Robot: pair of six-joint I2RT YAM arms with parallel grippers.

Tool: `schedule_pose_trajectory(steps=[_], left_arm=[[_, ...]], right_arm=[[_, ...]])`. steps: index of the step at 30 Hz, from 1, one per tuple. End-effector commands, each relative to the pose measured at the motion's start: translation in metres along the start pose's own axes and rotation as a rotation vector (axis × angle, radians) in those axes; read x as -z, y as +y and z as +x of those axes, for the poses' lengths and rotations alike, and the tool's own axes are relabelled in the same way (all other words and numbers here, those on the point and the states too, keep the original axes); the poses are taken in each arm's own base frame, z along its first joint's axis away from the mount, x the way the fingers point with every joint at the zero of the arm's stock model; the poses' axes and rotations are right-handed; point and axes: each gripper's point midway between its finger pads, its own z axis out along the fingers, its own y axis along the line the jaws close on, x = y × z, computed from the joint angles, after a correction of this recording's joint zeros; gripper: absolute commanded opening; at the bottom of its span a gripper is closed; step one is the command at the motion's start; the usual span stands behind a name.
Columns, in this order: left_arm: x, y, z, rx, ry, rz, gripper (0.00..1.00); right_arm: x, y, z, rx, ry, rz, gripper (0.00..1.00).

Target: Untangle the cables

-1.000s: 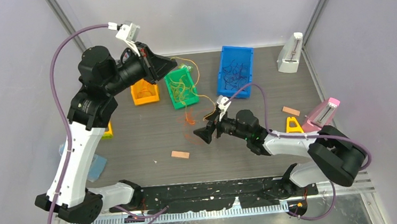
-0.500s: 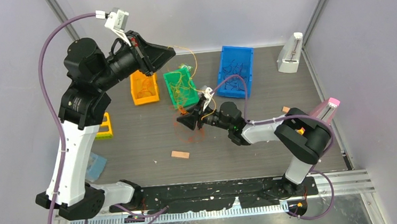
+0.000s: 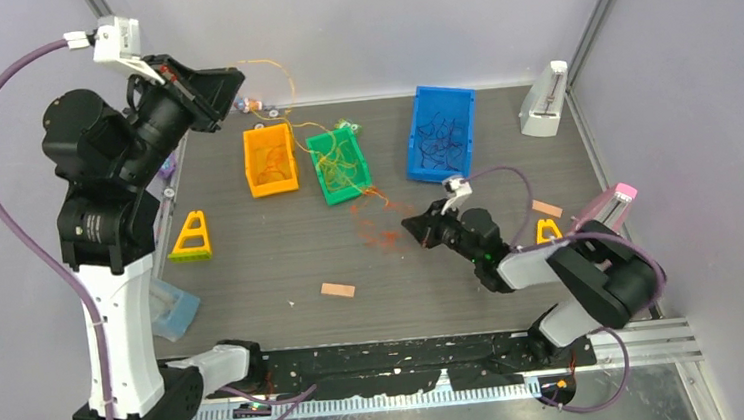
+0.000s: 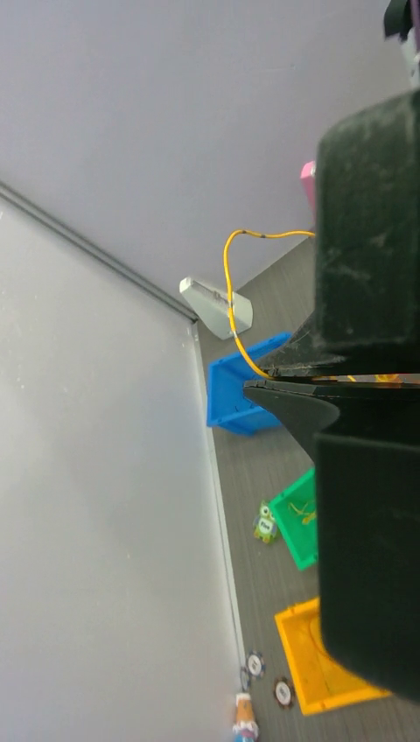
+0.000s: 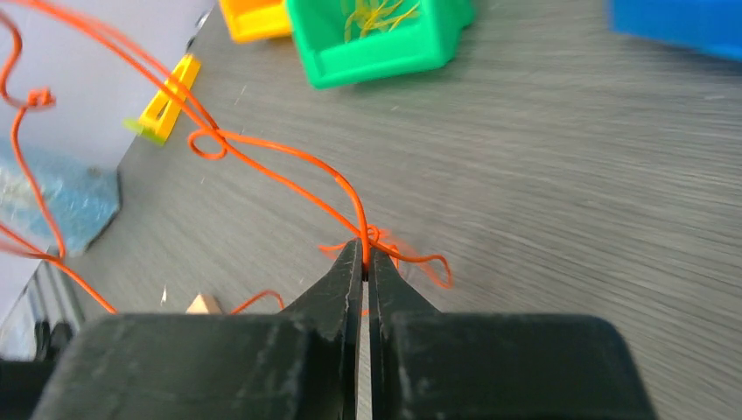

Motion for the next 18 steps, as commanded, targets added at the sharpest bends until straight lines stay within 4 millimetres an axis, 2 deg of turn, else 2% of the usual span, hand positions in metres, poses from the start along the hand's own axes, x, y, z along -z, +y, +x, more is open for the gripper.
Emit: schedule_pose_trajectory(steps=[1,2,3,4,5,6,7,8,9,10,11,12,14,15,17,18], left_arm=[[0.006,0.029,-0.002,-0.012,-0.021,-0.107,0.00],[0.007,0.038,0.001,-0.007,-0.018,-0.137,0.00],[0.007,0.045,0.005,-0.002,-0.017,-0.160,0.00],[0.007,0.053,0.010,0.003,-0.014,-0.181,0.00],[0.008,0.061,0.014,0.007,-0.014,-0.207,0.00],[0.009,0.068,0.017,0.010,-0.015,-0.230,0.00],[0.010,0.077,0.021,0.013,-0.012,-0.259,0.00],[0.012,0.086,0.023,0.019,-0.013,-0.293,0.00],[0.014,0.095,0.026,0.026,-0.011,-0.320,0.00],[0.015,0.101,0.031,0.037,-0.006,-0.337,0.00],[0.019,0.115,0.031,0.050,-0.016,-0.378,0.00],[0.021,0.126,0.037,0.071,-0.013,-0.409,0.00],[0.027,0.144,0.044,0.097,-0.017,-0.460,0.00],[0.030,0.153,0.047,0.111,-0.016,-0.484,0.00],[0.036,0.170,0.054,0.127,-0.015,-0.536,0.00],[0.040,0.179,0.056,0.135,-0.017,-0.562,0.00]], right_arm=[[0.027,-0.047,-0.023,-0.065,-0.051,0.309,0.06],[0.039,-0.061,-0.040,-0.071,-0.115,0.410,0.05],[0.052,-0.078,-0.028,-0.081,-0.061,0.509,0.05],[0.065,-0.089,-0.044,-0.085,-0.119,0.585,0.05],[0.078,-0.102,-0.037,-0.100,-0.093,0.661,0.05],[0.093,-0.112,-0.051,-0.111,-0.155,0.730,0.05],[0.107,-0.123,-0.044,-0.130,-0.136,0.805,0.05],[0.122,-0.130,-0.058,-0.143,-0.202,0.863,0.05],[0.135,-0.139,-0.052,-0.169,-0.196,0.927,0.05],[0.151,-0.147,-0.062,-0.185,-0.250,0.986,0.05],[0.164,-0.153,-0.056,-0.208,-0.243,1.039,0.05],[0.177,-0.159,-0.066,-0.230,-0.295,1.079,0.05],[0.201,-0.169,-0.063,-0.289,-0.310,1.158,0.05],[0.204,-0.169,-0.065,-0.314,-0.315,1.145,0.05],[0.228,-0.186,-0.071,-0.369,-0.345,1.213,0.05],[0.235,-0.188,-0.072,-0.373,-0.336,1.232,0.05]])
